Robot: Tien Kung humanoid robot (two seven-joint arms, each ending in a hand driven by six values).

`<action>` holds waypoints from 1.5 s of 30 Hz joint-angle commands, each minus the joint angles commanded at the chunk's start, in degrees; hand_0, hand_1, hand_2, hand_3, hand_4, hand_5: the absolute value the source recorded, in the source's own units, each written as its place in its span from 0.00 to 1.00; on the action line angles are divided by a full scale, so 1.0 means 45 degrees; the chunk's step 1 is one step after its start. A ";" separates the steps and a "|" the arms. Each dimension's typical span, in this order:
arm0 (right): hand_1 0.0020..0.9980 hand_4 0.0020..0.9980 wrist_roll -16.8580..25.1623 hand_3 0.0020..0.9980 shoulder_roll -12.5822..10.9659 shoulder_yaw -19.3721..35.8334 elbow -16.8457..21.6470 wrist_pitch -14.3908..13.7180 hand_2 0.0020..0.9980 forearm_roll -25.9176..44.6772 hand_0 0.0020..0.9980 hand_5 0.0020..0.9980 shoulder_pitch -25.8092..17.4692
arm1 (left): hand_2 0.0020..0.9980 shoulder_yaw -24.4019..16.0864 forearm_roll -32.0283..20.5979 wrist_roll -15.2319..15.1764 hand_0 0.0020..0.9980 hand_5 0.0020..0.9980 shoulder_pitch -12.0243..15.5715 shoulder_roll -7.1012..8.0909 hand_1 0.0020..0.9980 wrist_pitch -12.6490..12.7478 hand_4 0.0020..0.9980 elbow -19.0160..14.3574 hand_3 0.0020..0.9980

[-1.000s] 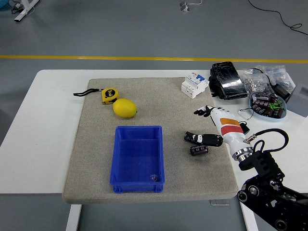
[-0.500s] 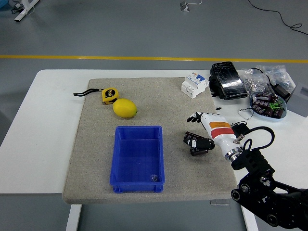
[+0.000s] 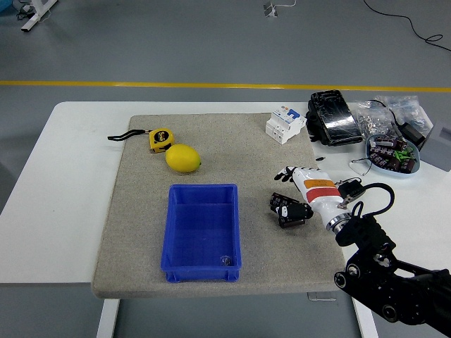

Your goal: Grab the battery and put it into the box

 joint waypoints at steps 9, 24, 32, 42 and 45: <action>0.55 0.95 -0.0073 0.61 0.0069 -0.0552 -0.0530 0.0295 0.56 0.0001 0.54 0.27 0.0296 | 0.67 0.0010 -0.0028 -0.0001 0.61 0.61 0.0001 0.0016 0.60 0.0005 0.64 -0.0001 0.59; 0.49 0.90 -0.0146 0.56 0.0266 -0.1183 -0.1342 0.0614 0.49 0.0225 0.46 0.25 0.0721 | 0.66 -0.0031 0.0048 0.0027 0.61 0.60 -0.0004 0.0038 0.60 0.0004 0.64 -0.0005 0.59; 0.48 0.89 -0.0332 0.57 0.0077 -0.1303 -0.0987 0.1066 0.49 -0.0143 0.45 0.24 0.1067 | 0.66 0.0013 -0.0026 -0.0006 0.61 0.60 -0.0030 0.0086 0.59 0.0016 0.64 -0.0002 0.59; 0.48 0.90 -0.0514 0.57 -0.0085 -0.1603 -0.0668 0.1776 0.50 -0.0445 0.45 0.24 0.1534 | 0.66 -0.0174 0.0213 0.0061 0.61 0.60 0.0062 0.0182 0.59 0.0046 0.64 0.0018 0.59; 0.49 0.90 -0.0544 0.57 -0.0074 -0.1734 -0.0665 0.2055 0.50 -0.0463 0.45 0.25 0.1612 | 0.66 -0.0194 0.0234 0.0068 0.61 0.60 0.0085 0.0205 0.58 0.0057 0.64 0.0020 0.59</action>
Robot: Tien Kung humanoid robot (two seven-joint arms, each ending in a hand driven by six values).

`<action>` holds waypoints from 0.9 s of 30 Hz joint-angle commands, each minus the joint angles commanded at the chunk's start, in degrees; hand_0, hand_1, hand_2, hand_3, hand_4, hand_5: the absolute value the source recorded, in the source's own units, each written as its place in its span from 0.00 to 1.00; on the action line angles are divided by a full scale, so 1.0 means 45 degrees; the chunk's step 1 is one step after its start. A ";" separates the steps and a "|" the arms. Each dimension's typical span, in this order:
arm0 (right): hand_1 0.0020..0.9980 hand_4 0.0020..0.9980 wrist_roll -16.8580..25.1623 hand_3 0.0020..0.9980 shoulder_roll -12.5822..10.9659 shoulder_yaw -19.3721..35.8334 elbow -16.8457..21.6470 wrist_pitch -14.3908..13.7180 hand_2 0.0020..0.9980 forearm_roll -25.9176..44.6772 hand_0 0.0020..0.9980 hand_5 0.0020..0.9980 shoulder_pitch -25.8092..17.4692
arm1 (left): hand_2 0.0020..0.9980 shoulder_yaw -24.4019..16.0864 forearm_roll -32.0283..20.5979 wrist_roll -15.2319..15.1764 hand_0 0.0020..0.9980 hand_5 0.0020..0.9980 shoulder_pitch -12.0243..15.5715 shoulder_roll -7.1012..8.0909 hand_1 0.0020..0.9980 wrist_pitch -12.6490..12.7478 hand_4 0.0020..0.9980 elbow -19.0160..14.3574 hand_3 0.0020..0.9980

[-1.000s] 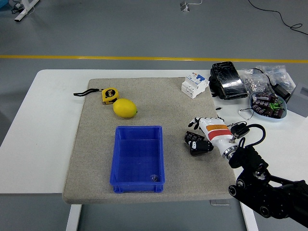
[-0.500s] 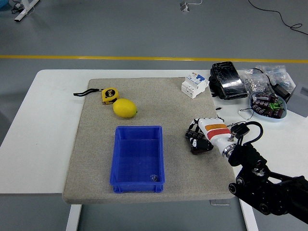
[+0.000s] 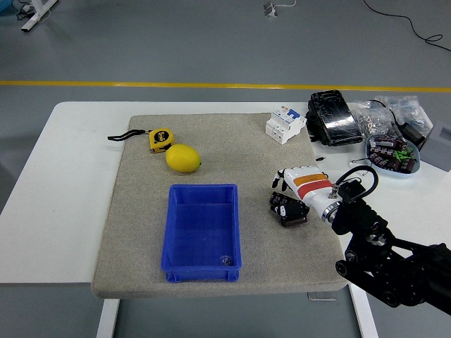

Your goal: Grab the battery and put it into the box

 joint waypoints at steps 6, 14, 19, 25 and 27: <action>0.47 0.89 -0.0082 0.55 0.0109 -0.0289 -0.0141 0.0363 0.50 0.0049 0.44 0.24 0.0136 | 0.66 -0.0074 0.0115 0.0030 0.61 0.60 0.0021 0.0021 0.58 0.0016 0.64 -0.0001 0.59; 0.44 0.87 -0.0216 0.53 0.0225 -0.0359 -0.0420 0.0560 0.48 0.0146 0.39 0.23 0.0227 | 0.66 -0.0088 0.0167 0.0040 0.61 0.60 0.0026 0.0042 0.58 0.0017 0.64 -0.0010 0.59; 0.44 0.87 -0.0388 0.53 0.0228 -0.0322 -0.0552 0.0864 0.48 0.0190 0.38 0.24 0.0250 | 0.66 -0.0015 0.0074 0.0011 0.61 0.60 -0.0024 0.0051 0.58 0.0016 0.64 -0.0013 0.59; 0.42 0.86 -0.0313 0.52 0.0198 -0.0183 -0.0404 0.0768 0.47 0.0166 0.35 0.24 0.0300 | 0.66 0.0038 -0.0009 -0.0014 0.61 0.60 -0.0070 0.0056 0.58 0.0021 0.64 -0.0012 0.59; 0.42 0.86 -0.0274 0.52 0.0205 -0.0148 -0.0391 0.0714 0.47 0.0161 0.35 0.24 0.0327 | 0.66 0.0035 -0.0002 -0.0011 0.61 0.60 -0.0080 0.0062 0.58 0.0021 0.64 -0.0011 0.59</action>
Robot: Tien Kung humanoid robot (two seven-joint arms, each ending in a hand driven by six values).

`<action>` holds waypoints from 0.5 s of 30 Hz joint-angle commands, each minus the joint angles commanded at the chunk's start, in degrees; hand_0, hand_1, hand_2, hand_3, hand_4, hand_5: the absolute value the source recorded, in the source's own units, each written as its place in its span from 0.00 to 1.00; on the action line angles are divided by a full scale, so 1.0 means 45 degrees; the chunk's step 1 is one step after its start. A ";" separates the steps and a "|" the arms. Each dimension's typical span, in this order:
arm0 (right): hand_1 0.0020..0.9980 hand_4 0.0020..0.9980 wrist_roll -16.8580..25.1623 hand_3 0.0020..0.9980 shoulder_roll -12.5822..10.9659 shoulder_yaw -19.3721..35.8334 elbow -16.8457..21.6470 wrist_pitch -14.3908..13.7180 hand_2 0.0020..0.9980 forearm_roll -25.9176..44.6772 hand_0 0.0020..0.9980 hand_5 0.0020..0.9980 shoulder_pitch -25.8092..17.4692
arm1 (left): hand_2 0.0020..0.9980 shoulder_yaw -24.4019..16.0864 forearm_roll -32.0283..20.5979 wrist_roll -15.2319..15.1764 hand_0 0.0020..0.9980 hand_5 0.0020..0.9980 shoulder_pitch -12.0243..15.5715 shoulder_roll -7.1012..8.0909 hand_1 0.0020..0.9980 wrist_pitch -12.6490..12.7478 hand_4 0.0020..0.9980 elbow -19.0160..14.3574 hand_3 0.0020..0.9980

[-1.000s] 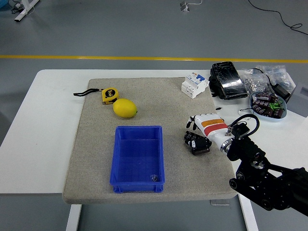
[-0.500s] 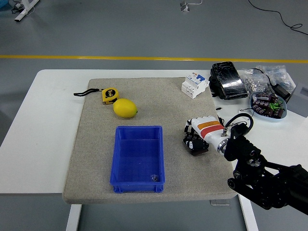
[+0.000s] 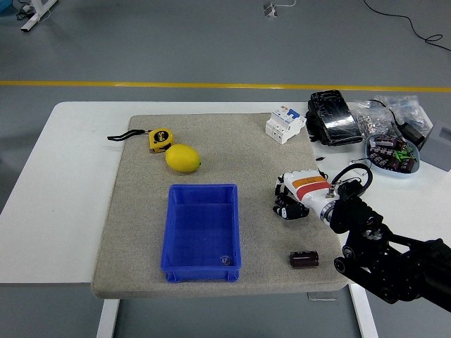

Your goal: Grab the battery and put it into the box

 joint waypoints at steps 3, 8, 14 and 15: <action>0.41 0.85 0.0045 0.52 0.0010 0.0046 -0.0004 -0.0061 0.47 -0.0008 0.32 0.24 0.0027 | 0.65 0.0014 -0.0016 -0.0004 0.60 0.59 -0.0011 0.0004 0.58 0.0000 0.64 0.0001 0.59; 0.41 0.85 0.0115 0.51 -0.0013 0.0147 -0.0004 -0.0125 0.46 0.0009 0.31 0.25 0.0002 | 0.65 0.0016 -0.0025 -0.0008 0.60 0.59 -0.0022 0.0005 0.57 0.0010 0.64 0.0004 0.59; 0.39 0.84 0.0210 0.50 -0.0054 0.0256 -0.0049 -0.0067 0.46 0.0156 0.28 0.25 -0.0077 | 0.65 0.0042 -0.0044 -0.0009 0.60 0.59 -0.0040 0.0003 0.57 0.0007 0.64 0.0000 0.59; 0.39 0.84 0.0258 0.50 -0.0076 0.0284 -0.0013 -0.0029 0.46 0.0167 0.28 0.25 -0.0104 | 0.65 0.0021 -0.0019 0.0001 0.60 0.59 -0.0035 -0.0001 0.57 0.0007 0.64 0.0002 0.59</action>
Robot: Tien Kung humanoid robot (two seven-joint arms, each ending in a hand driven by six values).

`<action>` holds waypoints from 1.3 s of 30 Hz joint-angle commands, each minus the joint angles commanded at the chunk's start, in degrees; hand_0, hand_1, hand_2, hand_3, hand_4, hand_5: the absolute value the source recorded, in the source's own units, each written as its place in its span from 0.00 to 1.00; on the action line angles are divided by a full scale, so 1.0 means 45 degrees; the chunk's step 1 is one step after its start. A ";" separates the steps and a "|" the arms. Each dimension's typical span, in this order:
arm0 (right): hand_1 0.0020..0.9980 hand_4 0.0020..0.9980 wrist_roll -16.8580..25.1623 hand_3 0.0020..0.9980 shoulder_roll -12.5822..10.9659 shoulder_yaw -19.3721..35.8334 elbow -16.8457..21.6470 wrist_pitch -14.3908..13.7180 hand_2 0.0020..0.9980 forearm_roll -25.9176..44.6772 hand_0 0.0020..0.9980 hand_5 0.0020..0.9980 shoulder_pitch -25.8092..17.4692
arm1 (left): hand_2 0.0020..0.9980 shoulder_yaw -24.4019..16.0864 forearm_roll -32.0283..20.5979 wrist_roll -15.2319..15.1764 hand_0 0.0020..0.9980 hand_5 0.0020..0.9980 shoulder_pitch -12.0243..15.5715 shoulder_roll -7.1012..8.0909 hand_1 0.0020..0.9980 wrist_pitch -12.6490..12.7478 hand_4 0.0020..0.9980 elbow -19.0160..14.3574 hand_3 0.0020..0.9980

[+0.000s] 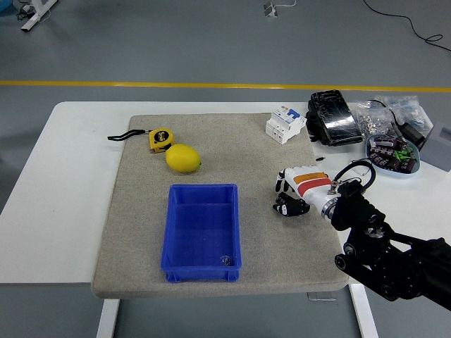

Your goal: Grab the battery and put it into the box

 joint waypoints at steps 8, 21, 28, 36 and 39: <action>0.39 0.84 -0.0005 0.49 -0.0081 0.0154 0.0137 0.0119 0.45 -0.0062 0.27 0.25 -0.0281 | 0.65 -0.0047 0.0077 0.0035 0.60 0.59 0.0058 -0.0016 0.57 -0.0003 0.64 0.0006 0.59; 0.36 0.82 0.0061 0.45 -0.0129 0.0272 0.0033 -0.0004 0.43 0.0020 0.21 0.24 -0.0502 | 0.65 -0.0092 0.0186 0.0071 0.60 0.59 0.0067 -0.0029 0.57 -0.0009 0.64 0.0003 0.59; 0.34 0.80 0.0214 0.44 -0.0093 0.0291 0.0074 -0.0159 0.42 0.0173 0.18 0.25 -0.0487 | 0.65 -0.0144 0.0280 0.0099 0.60 0.59 0.0080 -0.0028 0.57 -0.0015 0.64 0.0005 0.59; 0.32 0.72 0.0404 0.43 -0.0085 0.0293 0.0035 -0.0225 0.40 0.0491 0.11 0.23 -0.0509 | 0.65 -0.0172 0.0318 0.0111 0.60 0.59 0.0083 -0.0041 0.57 -0.0011 0.64 0.0006 0.59; 0.32 0.72 0.0448 0.43 -0.0091 0.0307 0.0039 -0.0266 0.40 0.0517 0.11 0.23 -0.0519 | 0.65 -0.0186 0.0345 0.0120 0.60 0.59 0.0081 -0.0043 0.57 -0.0017 0.64 0.0004 0.59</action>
